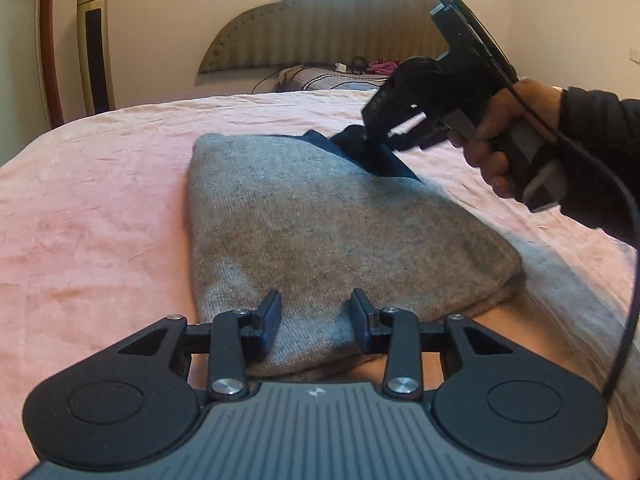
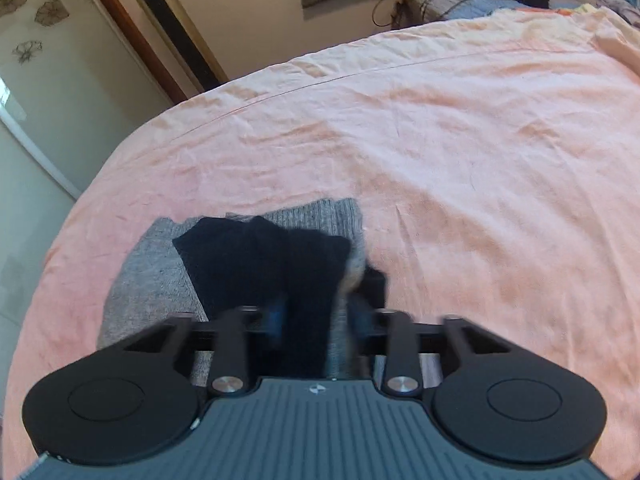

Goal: Fold small clothes

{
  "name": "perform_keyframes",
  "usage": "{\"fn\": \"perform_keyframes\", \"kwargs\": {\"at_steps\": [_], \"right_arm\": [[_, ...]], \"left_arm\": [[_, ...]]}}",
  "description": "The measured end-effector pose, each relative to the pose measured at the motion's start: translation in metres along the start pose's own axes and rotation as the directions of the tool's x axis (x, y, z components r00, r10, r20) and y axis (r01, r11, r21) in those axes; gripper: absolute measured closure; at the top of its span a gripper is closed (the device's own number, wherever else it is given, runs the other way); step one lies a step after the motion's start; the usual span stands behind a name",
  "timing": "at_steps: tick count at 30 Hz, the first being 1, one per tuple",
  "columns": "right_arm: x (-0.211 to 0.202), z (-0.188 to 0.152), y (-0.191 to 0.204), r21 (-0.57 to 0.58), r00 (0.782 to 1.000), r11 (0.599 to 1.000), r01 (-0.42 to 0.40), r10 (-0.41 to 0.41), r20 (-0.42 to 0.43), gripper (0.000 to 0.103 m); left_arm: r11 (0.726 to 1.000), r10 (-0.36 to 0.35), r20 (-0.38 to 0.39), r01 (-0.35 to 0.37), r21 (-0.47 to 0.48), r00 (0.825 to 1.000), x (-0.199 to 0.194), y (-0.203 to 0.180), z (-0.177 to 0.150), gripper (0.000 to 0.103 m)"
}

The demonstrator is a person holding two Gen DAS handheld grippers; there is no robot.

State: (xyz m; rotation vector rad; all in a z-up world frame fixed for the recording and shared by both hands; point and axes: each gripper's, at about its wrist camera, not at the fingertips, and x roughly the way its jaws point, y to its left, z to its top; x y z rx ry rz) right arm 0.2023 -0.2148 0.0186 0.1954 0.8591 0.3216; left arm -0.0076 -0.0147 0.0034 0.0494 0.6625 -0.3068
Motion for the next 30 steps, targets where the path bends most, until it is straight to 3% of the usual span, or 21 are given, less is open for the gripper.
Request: {"fn": "perform_keyframes", "kwargs": {"at_steps": [2,3,5,7,8,9,10,12,14,17,19,21,23,25,27,29,30], "right_arm": [[0.0,-0.006,0.006,-0.132,0.998,0.99,0.048,-0.044,0.039,0.084],[0.01,-0.011,-0.004,-0.129,0.997,0.989,0.071,-0.069,0.021,0.085],[0.006,-0.014,-0.023,-0.019,0.999,1.0,0.006,-0.005,0.052,0.085],[-0.003,-0.014,-0.021,-0.01,0.999,1.0,0.015,-0.015,0.048,0.079],[-0.01,-0.014,-0.017,-0.017,0.997,0.999,0.042,-0.041,0.062,0.063],[-0.022,-0.014,-0.011,-0.021,0.993,0.997,0.073,-0.071,0.099,0.056],[-0.034,-0.014,-0.006,-0.022,0.987,0.998,0.061,-0.057,0.15,0.056],[-0.047,-0.015,0.003,0.009,0.98,0.999,-0.047,0.045,0.193,0.054],[-0.039,-0.013,0.017,-0.005,0.984,0.995,-0.096,0.096,0.153,0.047],[0.005,-0.02,0.026,-0.049,1.0,0.999,-0.012,0.013,0.007,0.048],[0.008,-0.028,0.021,-0.106,0.996,0.994,-0.024,0.032,0.077,0.049],[0.006,-0.024,0.019,-0.078,0.998,0.996,-0.032,0.036,0.055,0.049],[-0.004,-0.021,0.024,-0.072,0.999,0.997,-0.005,0.008,0.036,0.05],[-0.03,-0.029,0.024,-0.031,0.999,0.999,-0.022,0.023,0.042,0.047],[-0.061,-0.048,0.013,0.002,0.994,0.996,-0.087,0.087,0.065,0.025],[-0.087,-0.073,-0.008,0.076,0.987,0.985,-0.157,0.153,0.05,0.014],[-0.094,-0.086,-0.019,0.129,0.983,0.974,-0.186,0.184,0.027,0.014]], "left_arm": [[1.0,-0.014,0.004,0.014,-0.019,1.0,0.0,0.004,-0.002,0.067],[1.0,-0.017,0.008,0.017,-0.019,1.0,0.001,0.005,-0.003,0.067],[1.0,-0.011,0.011,0.011,-0.001,1.0,0.002,0.003,-0.003,0.067],[1.0,-0.011,0.001,0.011,-0.009,1.0,-0.001,0.003,0.0,0.066],[1.0,-0.019,0.0,0.019,-0.02,1.0,-0.005,0.005,0.005,0.066],[0.999,-0.031,0.019,0.032,-0.029,0.999,-0.01,0.007,0.011,0.066],[0.999,-0.03,0.048,0.032,-0.03,0.998,-0.014,0.008,0.019,0.066],[1.0,-0.001,0.088,0.002,-0.005,0.996,-0.009,0.009,0.04,0.064],[0.999,0.028,0.066,-0.03,0.028,0.997,0.015,0.007,0.062,0.064],[0.996,0.073,-0.036,-0.071,0.05,0.997,0.063,0.014,0.073,0.064],[0.99,0.09,-0.01,-0.088,0.113,0.996,0.065,0.008,0.07,0.063],[0.985,0.11,-0.007,-0.108,0.132,0.994,0.06,0.003,0.067,0.063],[0.99,0.111,-0.002,-0.11,0.091,0.994,0.045,0.005,0.064,0.062],[0.998,0.065,0.008,-0.066,0.018,0.998,0.019,0.014,0.057,0.062],[0.995,0.014,0.006,-0.013,-0.095,1.0,-0.004,0.031,0.042,0.057],[0.962,-0.067,-0.041,0.054,-0.269,0.997,-0.013,0.056,0.023,0.05],[0.934,-0.107,-0.065,0.078,-0.348,0.992,-0.014,0.067,0.014,0.05]]}}
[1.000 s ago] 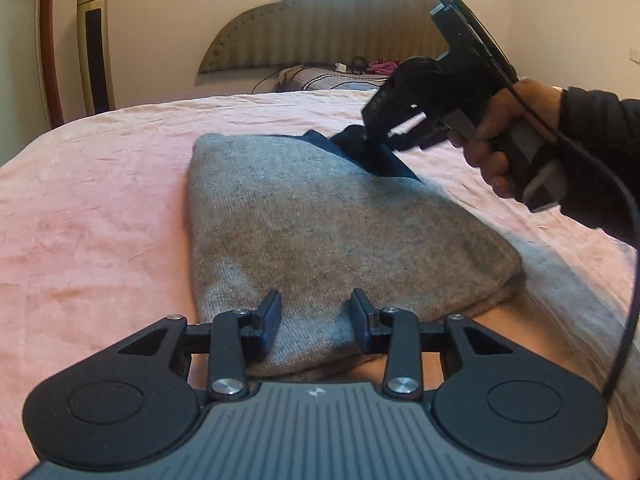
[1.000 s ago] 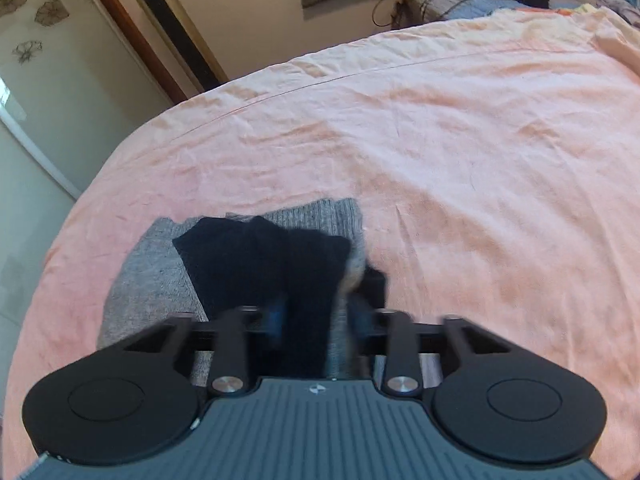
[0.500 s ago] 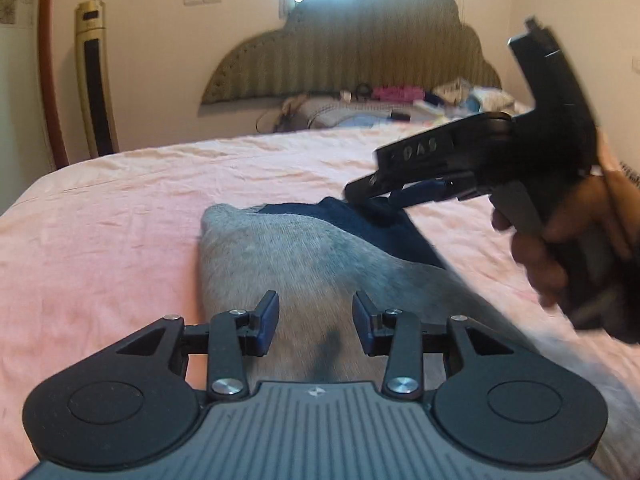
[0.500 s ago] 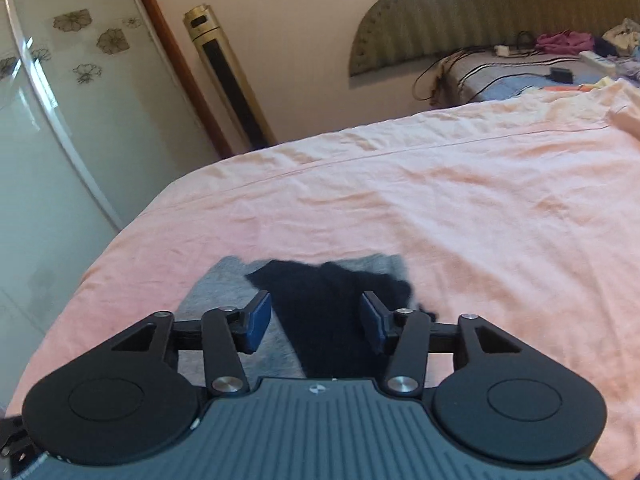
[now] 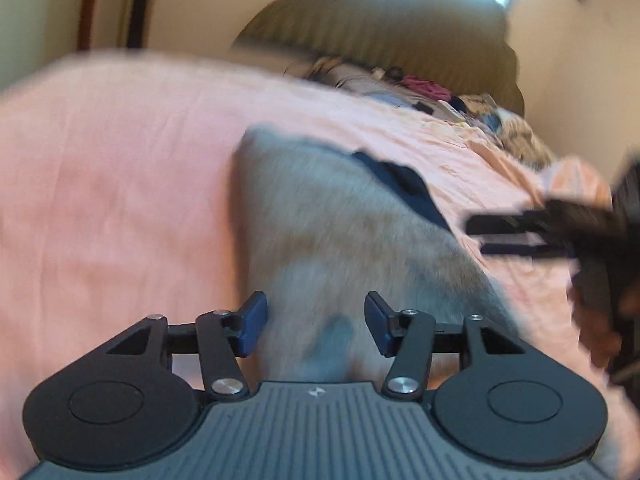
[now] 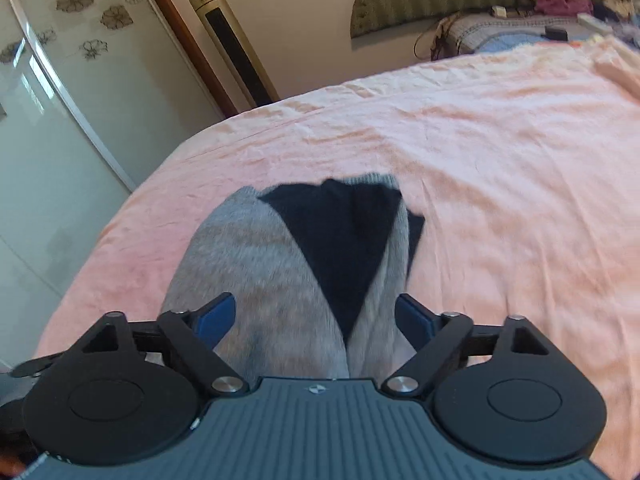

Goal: Fold small clothes

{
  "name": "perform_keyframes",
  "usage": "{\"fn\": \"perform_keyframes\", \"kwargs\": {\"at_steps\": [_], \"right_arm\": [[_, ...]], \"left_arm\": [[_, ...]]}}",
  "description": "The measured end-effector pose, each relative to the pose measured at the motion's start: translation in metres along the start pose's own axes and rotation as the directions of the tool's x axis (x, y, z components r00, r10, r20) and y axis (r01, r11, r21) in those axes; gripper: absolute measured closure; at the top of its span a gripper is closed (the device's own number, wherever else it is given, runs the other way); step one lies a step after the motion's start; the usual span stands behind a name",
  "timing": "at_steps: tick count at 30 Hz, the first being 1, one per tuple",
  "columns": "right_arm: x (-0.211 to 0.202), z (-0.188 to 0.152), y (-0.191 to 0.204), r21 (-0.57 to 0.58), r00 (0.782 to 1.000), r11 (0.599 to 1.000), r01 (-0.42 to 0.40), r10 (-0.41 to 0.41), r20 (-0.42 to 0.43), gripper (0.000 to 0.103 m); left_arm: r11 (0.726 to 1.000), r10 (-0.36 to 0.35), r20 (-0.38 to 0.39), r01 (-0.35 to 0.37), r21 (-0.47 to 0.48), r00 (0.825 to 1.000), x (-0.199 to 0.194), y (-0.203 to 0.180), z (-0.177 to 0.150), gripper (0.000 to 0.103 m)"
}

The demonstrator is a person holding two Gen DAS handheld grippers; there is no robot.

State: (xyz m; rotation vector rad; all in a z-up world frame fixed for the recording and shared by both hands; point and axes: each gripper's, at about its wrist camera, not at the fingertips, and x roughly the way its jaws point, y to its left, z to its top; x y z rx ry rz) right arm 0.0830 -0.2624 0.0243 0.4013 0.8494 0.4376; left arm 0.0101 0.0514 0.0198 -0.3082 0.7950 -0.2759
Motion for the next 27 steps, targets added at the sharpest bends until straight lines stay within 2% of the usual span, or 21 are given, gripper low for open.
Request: {"fn": "perform_keyframes", "kwargs": {"at_steps": [1,3,4,5,6,7,8,9,10,11,12,15,18,20,21,22,23,24,25,26,27], "right_arm": [[-0.005,-0.01,-0.01,0.054,0.999,0.998,-0.017,0.018,-0.033,0.015],[-0.009,-0.029,-0.027,0.144,0.993,0.988,-0.054,0.068,-0.094,0.016],[-0.012,-0.038,-0.029,0.157,0.991,0.982,-0.102,0.114,-0.073,0.017],[-0.011,-0.041,-0.032,0.19,0.983,0.971,-0.144,0.162,-0.084,0.016],[-0.008,-0.043,-0.034,0.231,0.973,0.955,-0.186,0.212,-0.093,0.016],[-0.004,-0.044,-0.034,0.257,0.965,0.943,-0.213,0.245,-0.099,0.016],[0.0,-0.043,-0.032,0.267,0.961,0.937,-0.223,0.258,-0.102,0.02],[0.005,-0.042,-0.032,0.275,0.959,0.936,-0.218,0.257,-0.117,0.041],[0.012,-0.042,-0.033,0.281,0.96,0.942,-0.182,0.232,-0.155,0.063],[0.016,-0.043,-0.033,0.273,0.959,0.946,-0.174,0.226,-0.173,0.084],[0.013,-0.043,-0.032,0.253,0.958,0.95,-0.185,0.232,-0.17,0.084],[-0.009,-0.048,-0.021,0.183,0.954,0.958,-0.22,0.25,-0.163,0.084],[-0.028,-0.064,-0.019,0.139,0.945,0.962,-0.235,0.259,-0.2,0.084],[-0.026,-0.079,-0.022,0.129,0.944,0.968,-0.214,0.239,-0.228,0.084],[-0.028,-0.082,-0.026,0.151,0.945,0.961,-0.231,0.258,-0.202,0.084],[-0.029,-0.081,-0.029,0.177,0.948,0.956,-0.233,0.264,-0.18,0.084],[-0.032,-0.077,-0.03,0.185,0.951,0.954,-0.237,0.266,-0.155,0.076],[-0.036,-0.071,-0.029,0.18,0.959,0.956,-0.232,0.256,-0.125,0.06],[-0.042,-0.063,-0.03,0.175,0.963,0.956,-0.237,0.255,-0.085,0.049],[-0.048,-0.052,-0.032,0.173,0.966,0.954,-0.244,0.254,-0.04,0.026],[-0.052,-0.04,-0.034,0.17,0.97,0.955,-0.241,0.245,0.002,0.013]], "left_arm": [[0.995,-0.035,-0.035,0.032,-0.091,0.999,0.001,0.016,-0.005,0.05],[0.963,-0.144,-0.03,0.134,-0.234,0.989,0.001,0.037,-0.01,0.049],[0.929,-0.231,-0.053,0.204,-0.308,0.972,0.008,0.045,-0.01,0.049],[0.886,-0.315,-0.074,0.266,-0.38,0.946,0.016,0.05,-0.01,0.049],[0.852,-0.373,-0.088,0.304,-0.426,0.924,0.025,0.052,-0.01,0.05],[0.843,-0.387,-0.085,0.315,-0.436,0.918,0.032,0.051,-0.009,0.051],[0.844,-0.379,-0.089,0.304,-0.442,0.921,0.037,0.05,-0.006,0.059],[0.843,-0.367,-0.105,0.284,-0.457,0.924,0.041,0.05,-0.004,0.082],[0.843,-0.355,-0.133,0.255,-0.474,0.926,0.047,0.05,-0.002,0.091],[0.842,-0.349,-0.148,0.241,-0.482,0.925,0.049,0.051,-0.001,0.091],[0.848,-0.344,-0.145,0.241,-0.471,0.928,0.045,0.049,0.0,0.092],[0.9,-0.322,-0.133,0.259,-0.35,0.937,0.012,0.034,0.0,0.093],[0.908,-0.347,-0.164,0.288,-0.303,0.923,-0.007,0.03,-0.015,0.093],[0.933,-0.301,-0.213,0.24,-0.27,0.93,-0.004,0.032,-0.035,0.093],[0.931,-0.308,-0.193,0.253,-0.261,0.932,-0.004,0.034,-0.041,0.092],[0.927,-0.316,-0.179,0.263,-0.268,0.932,-0.007,0.036,-0.043,0.091],[0.926,-0.32,-0.179,0.267,-0.266,0.93,-0.01,0.036,-0.041,0.089],[0.931,-0.321,-0.178,0.275,-0.241,0.93,-0.016,0.034,-0.037,0.087],[0.936,-0.327,-0.151,0.298,-0.188,0.933,-0.03,0.033,-0.033,0.087],[0.94,-0.333,-0.12,0.319,-0.126,0.935,-0.042,0.031,-0.025,0.084],[0.941,-0.336,-0.094,0.33,-0.075,0.937,-0.052,0.028,-0.017,0.074]]}}
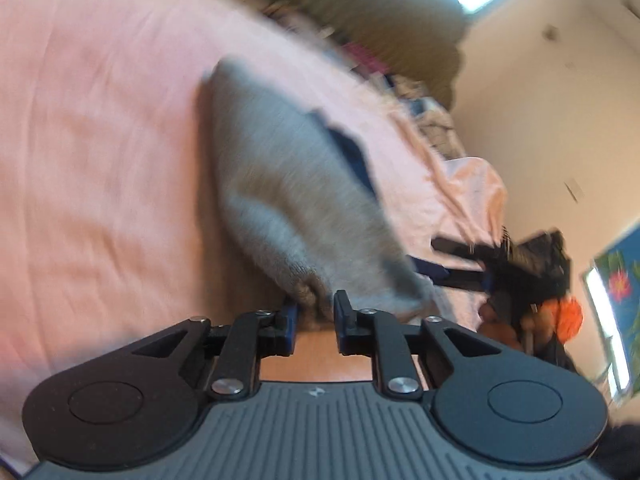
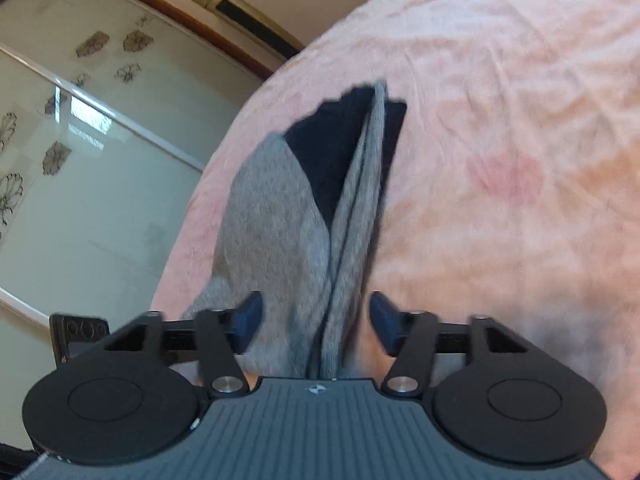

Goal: Fold small clothes

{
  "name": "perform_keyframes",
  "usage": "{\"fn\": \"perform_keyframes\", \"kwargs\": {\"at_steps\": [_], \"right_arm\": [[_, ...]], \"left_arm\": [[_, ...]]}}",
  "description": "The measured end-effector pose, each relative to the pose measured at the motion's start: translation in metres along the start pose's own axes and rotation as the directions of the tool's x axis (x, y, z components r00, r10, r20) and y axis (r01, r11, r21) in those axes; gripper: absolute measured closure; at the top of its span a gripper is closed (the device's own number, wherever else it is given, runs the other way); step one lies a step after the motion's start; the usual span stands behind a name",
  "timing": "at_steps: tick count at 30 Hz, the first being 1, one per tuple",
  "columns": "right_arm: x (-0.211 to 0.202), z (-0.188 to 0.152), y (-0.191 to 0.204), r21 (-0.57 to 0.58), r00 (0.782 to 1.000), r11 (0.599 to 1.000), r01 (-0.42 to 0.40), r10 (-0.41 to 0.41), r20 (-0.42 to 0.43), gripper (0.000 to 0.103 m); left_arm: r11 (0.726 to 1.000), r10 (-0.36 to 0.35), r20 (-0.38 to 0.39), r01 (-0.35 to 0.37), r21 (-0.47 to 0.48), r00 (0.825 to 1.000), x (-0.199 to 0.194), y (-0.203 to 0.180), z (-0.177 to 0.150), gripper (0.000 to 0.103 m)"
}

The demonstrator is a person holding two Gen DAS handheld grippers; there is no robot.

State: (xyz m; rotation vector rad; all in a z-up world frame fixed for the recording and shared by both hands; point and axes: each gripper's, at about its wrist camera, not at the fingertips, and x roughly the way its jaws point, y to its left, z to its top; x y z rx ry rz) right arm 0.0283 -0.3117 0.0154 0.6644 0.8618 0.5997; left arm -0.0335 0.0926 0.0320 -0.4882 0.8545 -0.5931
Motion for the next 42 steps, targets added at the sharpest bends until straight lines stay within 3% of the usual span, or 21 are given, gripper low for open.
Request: {"fn": "perform_keyframes", "kwargs": {"at_steps": [1,3,5,9,10,11,12,14,16,17,19,21,24,25,28,30,31,34,38,40,42], "right_arm": [[-0.001,0.014,0.0,-0.002,0.999,1.0,0.013,-0.013,0.031,0.011],[0.009,0.044,-0.006,0.01,0.997,0.999,0.05,-0.05,0.06,0.012],[0.035,0.072,-0.017,0.052,0.995,0.995,0.085,-0.087,0.044,0.015],[0.099,0.094,-0.026,0.025,0.988,0.988,0.152,-0.152,-0.022,0.018],[0.109,0.097,-0.023,-0.002,0.988,0.989,0.15,-0.15,-0.022,0.025],[0.126,0.102,-0.02,-0.024,0.981,0.983,0.184,-0.185,-0.065,0.076],[0.136,0.107,-0.014,-0.068,0.976,0.977,0.203,-0.208,-0.071,0.077],[0.144,0.11,0.008,-0.217,0.971,0.951,0.219,-0.235,-0.05,0.078],[0.149,0.104,0.026,-0.383,0.956,0.884,0.267,-0.294,-0.011,0.078],[0.154,0.101,0.024,-0.401,0.945,0.869,0.29,-0.326,-0.022,0.078],[0.142,0.099,0.01,-0.317,0.953,0.905,0.285,-0.302,-0.004,0.074],[0.118,0.091,0.007,-0.231,0.953,0.926,0.3,-0.299,0.037,0.057],[0.068,0.055,0.033,-0.238,0.957,0.934,0.267,-0.228,0.176,0.057],[0.058,0.041,0.042,-0.249,0.966,0.941,0.23,-0.19,0.176,0.056],[0.068,0.006,0.053,-0.277,0.988,0.949,0.151,-0.139,0.064,0.042],[0.085,-0.012,0.047,-0.324,0.984,0.93,0.174,-0.176,0.022,0.044],[0.083,-0.016,0.045,-0.352,0.985,0.92,0.172,-0.162,0.059,0.045],[0.073,-0.011,0.06,-0.307,0.973,0.923,0.231,-0.224,0.058,0.048],[0.068,-0.028,0.084,-0.383,0.97,0.892,0.239,-0.234,0.061,0.024],[0.079,-0.034,0.062,-0.364,0.962,0.894,0.261,-0.274,0.017,0.029],[0.069,-0.04,0.052,-0.367,0.969,0.897,0.245,-0.238,0.064,0.042]], "left_arm": [[0.999,0.006,0.041,-0.008,0.052,0.999,-0.009,-0.008,0.008,0.067],[0.986,0.042,0.115,-0.06,0.153,0.992,-0.013,-0.023,0.026,0.033],[0.972,0.072,0.133,-0.1,0.215,0.988,-0.002,-0.037,0.041,0.032],[0.968,0.048,0.075,-0.065,0.242,0.996,0.04,-0.051,0.05,0.032],[0.968,0.075,0.042,-0.083,0.237,0.996,0.057,-0.048,0.046,0.032],[0.972,0.103,-0.003,-0.1,0.214,0.995,0.073,-0.041,0.04,0.032],[0.973,0.134,-0.046,-0.122,0.194,0.99,0.089,-0.035,0.036,0.034],[0.967,0.14,-0.006,-0.135,0.216,0.99,0.099,-0.03,0.021,0.033],[0.948,0.164,0.022,-0.164,0.273,0.986,0.102,-0.036,0.013,0.033],[0.943,0.171,0.03,-0.173,0.284,0.985,0.103,-0.037,0.011,0.033],[0.932,0.2,0.039,-0.202,0.3,0.979,0.098,-0.043,0.01,0.033],[0.906,0.251,0.091,-0.267,0.329,0.964,0.081,-0.054,0.006,0.033],[0.889,0.272,0.173,-0.316,0.333,0.947,0.055,-0.063,-0.008,0.033],[0.892,0.278,0.161,-0.316,0.324,0.947,0.055,-0.064,-0.012,0.033],[0.879,0.341,0.103,-0.356,0.318,0.934,0.076,-0.055,-0.023,0.033],[0.855,0.357,0.138,-0.382,0.351,0.924,0.081,-0.054,-0.029,0.032],[0.85,0.363,0.14,-0.389,0.355,0.921,0.081,-0.054,-0.029,0.032],[0.857,0.373,0.115,-0.389,0.338,0.921,0.076,-0.056,-0.025,0.032],[0.856,0.377,0.122,-0.396,0.333,0.918,0.078,-0.055,-0.025,0.032],[0.853,0.381,0.128,-0.402,0.333,0.916,0.08,-0.056,-0.027,0.032],[0.849,0.385,0.129,-0.406,0.339,0.914,0.08,-0.058,-0.027,0.032]]}}
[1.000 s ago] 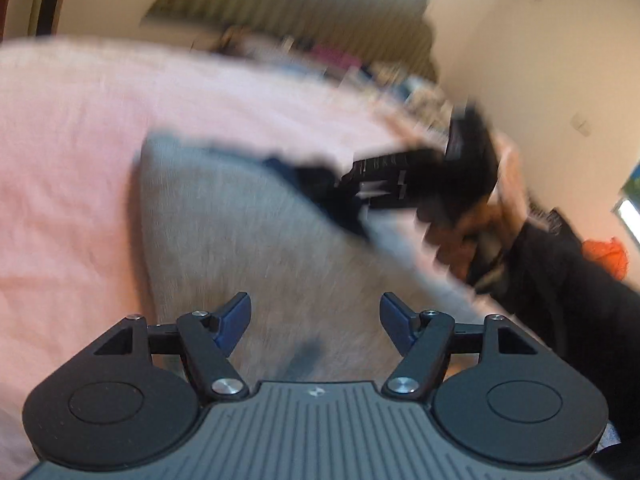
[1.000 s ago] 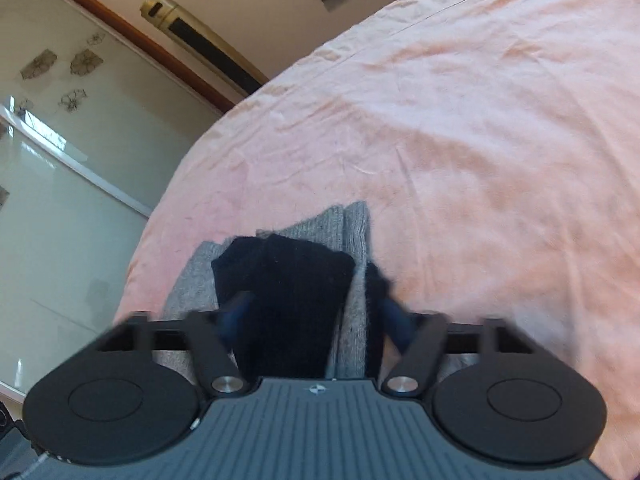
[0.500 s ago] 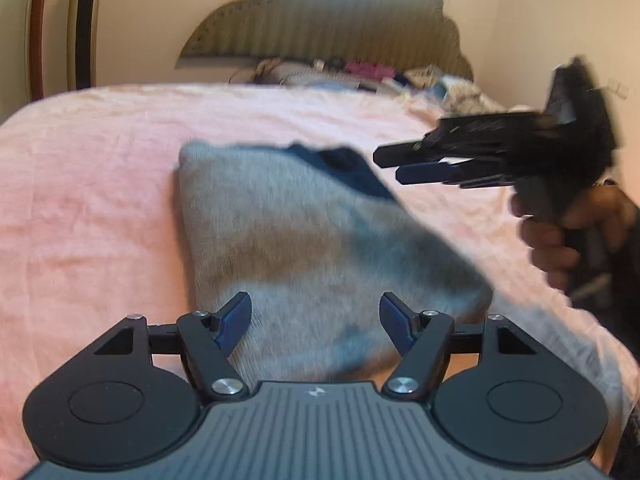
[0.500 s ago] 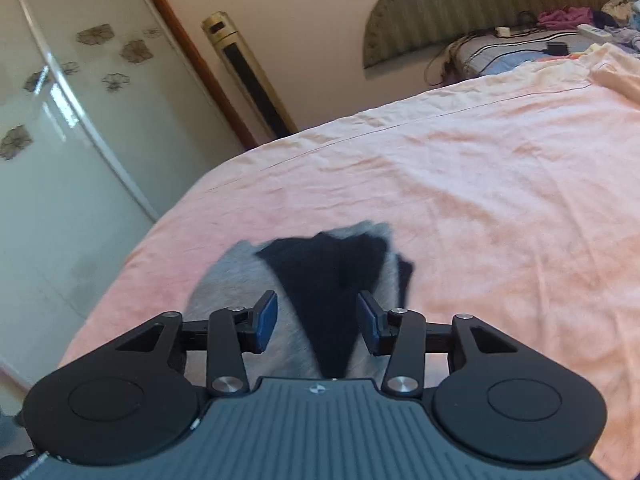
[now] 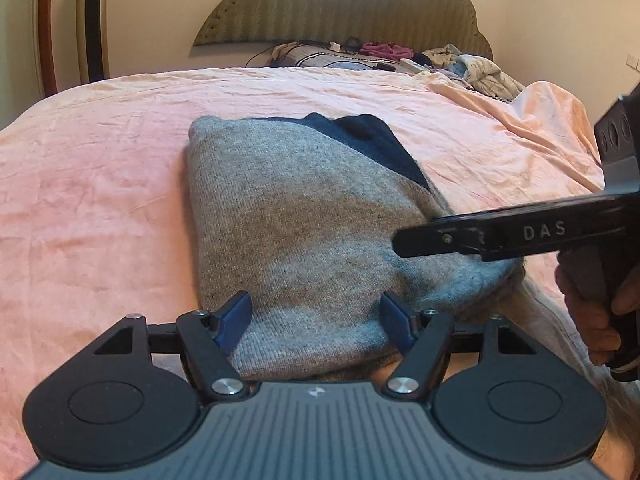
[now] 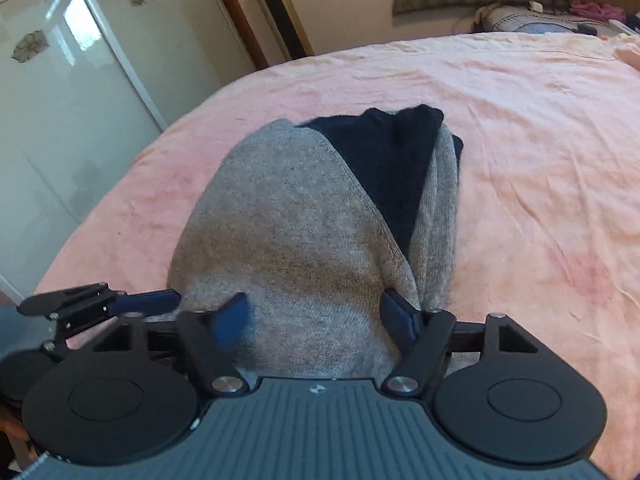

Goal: Fold small clothes

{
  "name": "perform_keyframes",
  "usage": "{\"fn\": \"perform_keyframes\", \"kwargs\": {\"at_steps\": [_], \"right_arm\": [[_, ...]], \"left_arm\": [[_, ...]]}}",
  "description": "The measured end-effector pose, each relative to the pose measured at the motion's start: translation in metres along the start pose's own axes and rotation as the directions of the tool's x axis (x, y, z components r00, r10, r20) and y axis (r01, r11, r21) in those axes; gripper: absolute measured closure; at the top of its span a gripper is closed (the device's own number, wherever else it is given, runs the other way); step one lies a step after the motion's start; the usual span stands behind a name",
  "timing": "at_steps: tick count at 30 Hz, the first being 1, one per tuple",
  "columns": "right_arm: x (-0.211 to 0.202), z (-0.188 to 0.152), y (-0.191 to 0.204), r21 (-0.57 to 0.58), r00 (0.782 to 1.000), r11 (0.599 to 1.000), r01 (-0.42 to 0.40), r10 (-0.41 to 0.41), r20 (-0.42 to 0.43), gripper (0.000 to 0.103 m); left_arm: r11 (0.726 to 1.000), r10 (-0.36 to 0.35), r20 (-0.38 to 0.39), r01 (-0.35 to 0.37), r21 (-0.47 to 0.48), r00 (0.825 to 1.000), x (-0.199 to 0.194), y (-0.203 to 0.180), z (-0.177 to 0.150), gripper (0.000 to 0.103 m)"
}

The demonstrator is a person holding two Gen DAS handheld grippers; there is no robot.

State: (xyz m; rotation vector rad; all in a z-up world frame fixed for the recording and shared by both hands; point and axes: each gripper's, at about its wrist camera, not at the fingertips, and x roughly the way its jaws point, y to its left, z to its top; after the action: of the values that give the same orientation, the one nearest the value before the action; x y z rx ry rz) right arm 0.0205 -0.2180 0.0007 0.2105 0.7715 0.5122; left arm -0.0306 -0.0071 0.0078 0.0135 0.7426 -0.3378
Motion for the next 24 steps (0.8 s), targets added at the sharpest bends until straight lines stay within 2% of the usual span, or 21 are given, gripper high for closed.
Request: {"fn": "perform_keyframes", "kwargs": {"at_steps": [2,7,9,11,13,15,16,18,19,21,24], "right_arm": [[-0.012,0.0,0.004,0.054,1.0,0.998,0.017,-0.017,-0.011,0.042],[-0.053,-0.015,0.028,0.001,0.995,0.998,0.06,-0.06,0.078,0.022],[-0.064,-0.027,0.033,-0.02,0.988,0.993,0.12,-0.118,0.099,0.008],[-0.068,-0.041,0.037,-0.05,0.971,0.974,0.222,-0.217,0.102,0.001],[-0.061,-0.057,0.039,-0.062,0.946,0.945,0.321,-0.316,0.077,0.001],[-0.049,-0.07,0.038,-0.061,0.928,0.926,0.371,-0.369,0.047,0.0],[-0.041,-0.075,0.038,-0.054,0.921,0.919,0.39,-0.389,0.022,0.0],[-0.033,-0.083,0.047,-0.085,0.892,0.889,0.451,-0.447,0.06,0.0],[-0.03,-0.085,0.051,-0.087,0.887,0.883,0.462,-0.457,0.068,0.0],[-0.027,-0.086,0.051,-0.069,0.886,0.884,0.462,-0.457,0.076,0.0],[-0.03,-0.087,0.049,-0.056,0.89,0.89,0.453,-0.447,0.086,0.0]], "left_arm": [[1.0,0.006,-0.001,-0.006,0.003,1.0,-0.002,0.0,0.0,0.032],[0.997,0.071,0.015,-0.07,-0.032,0.997,-0.023,0.0,-0.001,0.032],[0.992,0.112,0.051,-0.109,-0.063,0.992,-0.04,0.004,-0.009,0.028],[0.982,0.157,0.06,-0.149,-0.118,0.986,-0.053,0.009,-0.023,0.021],[0.972,0.189,0.042,-0.18,-0.153,0.981,-0.057,0.012,-0.041,0.021],[0.957,0.229,0.008,-0.223,-0.185,0.973,-0.053,0.013,-0.056,0.021],[0.956,0.254,0.043,-0.244,-0.166,0.966,-0.055,0.007,-0.061,0.02],[0.95,0.286,0.03,-0.28,-0.138,0.958,-0.05,0.0,-0.061,0.016],[0.95,0.292,0.029,-0.286,-0.128,0.956,-0.048,-0.002,-0.061,0.014],[0.95,0.292,0.02,-0.287,-0.124,0.956,-0.044,-0.001,-0.061,0.004],[0.949,0.297,0.016,-0.293,-0.119,0.955,-0.041,-0.001,-0.061,0.0]]}}
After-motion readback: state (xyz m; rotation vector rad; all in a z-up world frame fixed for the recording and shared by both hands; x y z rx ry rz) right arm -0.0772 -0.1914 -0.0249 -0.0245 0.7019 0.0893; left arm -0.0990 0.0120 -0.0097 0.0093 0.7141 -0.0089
